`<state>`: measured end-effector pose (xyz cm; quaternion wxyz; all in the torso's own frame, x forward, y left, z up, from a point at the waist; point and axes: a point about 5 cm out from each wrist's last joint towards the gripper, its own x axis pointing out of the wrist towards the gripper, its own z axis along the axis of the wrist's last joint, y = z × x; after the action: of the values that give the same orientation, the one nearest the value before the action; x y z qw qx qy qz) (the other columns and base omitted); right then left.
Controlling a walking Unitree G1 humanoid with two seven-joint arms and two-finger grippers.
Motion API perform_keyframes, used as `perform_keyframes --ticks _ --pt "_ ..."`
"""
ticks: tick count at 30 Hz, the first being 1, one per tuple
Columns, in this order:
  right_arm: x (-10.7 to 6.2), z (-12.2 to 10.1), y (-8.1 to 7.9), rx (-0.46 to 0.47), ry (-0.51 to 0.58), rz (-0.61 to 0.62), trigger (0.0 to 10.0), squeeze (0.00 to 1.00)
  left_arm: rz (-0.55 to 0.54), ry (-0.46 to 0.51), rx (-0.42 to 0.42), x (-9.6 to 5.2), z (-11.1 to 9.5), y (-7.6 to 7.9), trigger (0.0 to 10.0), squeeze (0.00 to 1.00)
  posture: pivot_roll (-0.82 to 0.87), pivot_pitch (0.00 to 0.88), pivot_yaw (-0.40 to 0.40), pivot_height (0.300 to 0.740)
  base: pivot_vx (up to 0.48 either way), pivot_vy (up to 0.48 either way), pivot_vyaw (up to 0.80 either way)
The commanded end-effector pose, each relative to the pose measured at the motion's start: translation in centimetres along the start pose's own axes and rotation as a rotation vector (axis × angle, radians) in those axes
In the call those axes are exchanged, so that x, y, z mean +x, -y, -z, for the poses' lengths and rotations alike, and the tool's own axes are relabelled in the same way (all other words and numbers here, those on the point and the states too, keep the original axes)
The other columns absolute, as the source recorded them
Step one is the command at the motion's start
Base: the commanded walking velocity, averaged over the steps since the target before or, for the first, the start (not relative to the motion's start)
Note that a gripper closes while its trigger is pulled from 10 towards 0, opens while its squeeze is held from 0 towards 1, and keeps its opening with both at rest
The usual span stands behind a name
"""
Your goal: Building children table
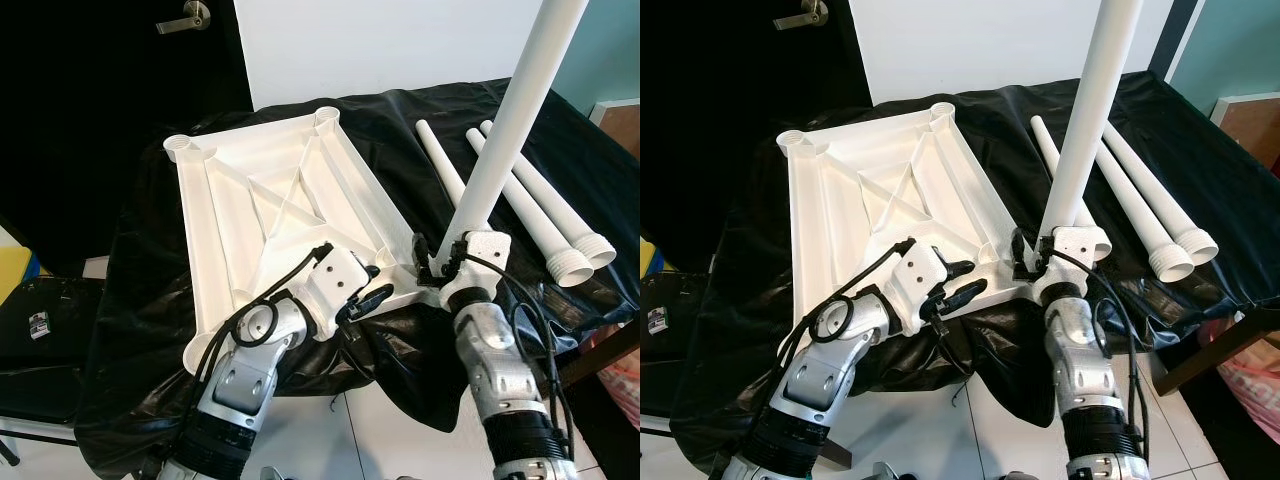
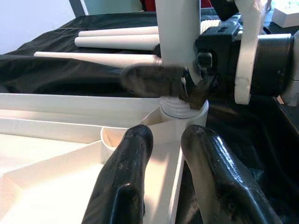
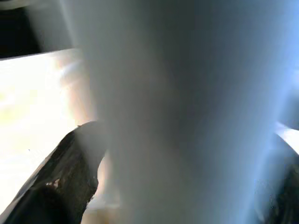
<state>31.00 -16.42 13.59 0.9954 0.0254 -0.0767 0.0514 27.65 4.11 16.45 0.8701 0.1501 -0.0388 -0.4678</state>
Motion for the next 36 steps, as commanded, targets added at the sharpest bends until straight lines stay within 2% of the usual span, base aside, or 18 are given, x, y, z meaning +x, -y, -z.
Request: perform_keyframes --ticks 1,2,5,6,12,13,14,15,16,17,18,23,24,25,29,33,34,36 --pt "0.0 0.0 -0.2 0.015 0.003 -0.034 10.0 0.0 -0.127 -0.019 0.005 -0.1 0.2 -0.6 10.0 0.0 -0.06 0.083 0.026 0.74 0.0 0.0 0.0" --pt "0.3 -0.2 0.1 0.0 0.002 -0.106 10.0 0.0 -0.124 -0.017 0.007 0.0 0.2 -0.6 10.0 0.0 -0.06 0.08 0.026 0.74 0.0 0.0 0.0" --pt "0.6 -0.5 0.3 -0.026 0.006 -0.161 10.0 0.0 -0.122 -0.015 0.009 0.1 0.1 -0.6 10.0 0.0 -0.06 0.079 0.025 0.74 0.0 0.0 0.0" --pt "1.0 -0.6 0.5 -0.049 0.001 -0.217 10.0 0.0 -0.12 -0.012 0.011 0.1 0.0 -0.6 10.0 0.0 -0.05 0.078 0.025 0.74 0.0 0.0 0.0" --pt "1.8 -0.4 1.1 -0.09 -0.03 -0.284 10.0 0.0 -0.122 -0.009 0.016 0.1 -0.1 -0.8 10.0 0.0 -0.03 0.077 0.018 0.74 0.0 0.0 0.0" --pt "1.7 -0.2 1.3 -0.089 -0.044 -0.287 5.8 0.0 -0.125 -0.009 0.017 0.0 -0.2 -0.8 10.0 0.0 -0.03 0.079 0.015 0.74 0.0 0.0 0.0" --pt "1.6 0.0 1.4 -0.09 -0.053 -0.287 2.7 0.0 -0.129 -0.009 0.017 0.0 -0.2 -0.8 10.0 0.0 -0.03 0.08 0.013 0.74 0.0 0.0 0.0" --pt "1.6 0.0 1.4 -0.09 -0.053 -0.287 2.7 0.0 -0.129 -0.009 0.017 0.0 -0.2 -0.8 10.0 0.0 -0.03 0.08 0.013 0.74 0.0 0.0 0.0" --pt "1.5 0.1 1.4 -0.087 -0.057 -0.292 2.1 0.0 -0.131 -0.01 0.017 -0.1 -0.2 -0.8 10.0 0.0 -0.02 0.08 0.013 0.74 0.0 0.0 0.0" --pt "1.5 0.1 1.4 -0.087 -0.057 -0.292 2.1 0.0 -0.131 -0.01 0.017 -0.1 -0.2 -0.8 10.0 0.0 -0.02 0.08 0.013 0.74 0.0 0.0 0.0" --pt "1.4 0.3 1.4 -0.08 -0.059 -0.296 0.0 0.0 -0.133 -0.011 0.017 -0.2 -0.1 -0.8 10.0 0.0 -0.02 0.083 0.013 0.74 0.0 0.0 0.0" --pt "1.0 0.7 1.3 -0.044 -0.069 -0.298 0.0 0.0 -0.134 -0.013 0.014 -0.3 -0.1 -0.7 10.0 0.0 -0.02 0.09 0.015 0.74 0.0 0.0 0.0" --pt "0.9 0.8 1.2 -0.04 -0.069 -0.298 4.4 0.0 -0.134 -0.013 0.013 -0.3 -0.1 -0.7 10.0 0.0 -0.02 0.09 0.015 0.74 0.0 0.0 0.0" --pt "0.9 0.8 1.2 -0.024 -0.068 -0.289 10.0 0.0 -0.132 -0.014 0.011 -0.3 -0.1 -0.6 10.0 0.0 -0.02 0.093 0.017 0.74 0.0 0.0 0.0" --pt "0.6 1.0 0.9 -0.006 -0.066 -0.273 10.0 0.0 -0.128 -0.016 0.01 -0.4 -0.1 -0.5 10.0 0.0 -0.02 0.095 0.018 0.74 0.0 0.0 0.0" --pt "0.1 1.3 0.4 0.025 -0.068 -0.207 10.0 0.0 -0.123 -0.016 0.005 -0.3 -0.1 -0.3 10.0 0.0 -0.03 0.095 0.019 0.74 0.0 0.0 0.0" --pt "0.0 1.4 0.2 0.038 -0.069 -0.148 10.0 0.0 -0.12 -0.016 0.004 -0.2 -0.1 -0.2 10.0 0.0 -0.03 0.095 0.017 0.74 0.0 0.0 0.0" --pt "-0.1 1.4 0.2 0.048 -0.07 -0.103 10.0 0.0 -0.118 -0.015 0.003 -0.1 -0.1 -0.2 10.0 0.0 -0.03 0.095 0.017 0.74 0.0 0.0 0.0"
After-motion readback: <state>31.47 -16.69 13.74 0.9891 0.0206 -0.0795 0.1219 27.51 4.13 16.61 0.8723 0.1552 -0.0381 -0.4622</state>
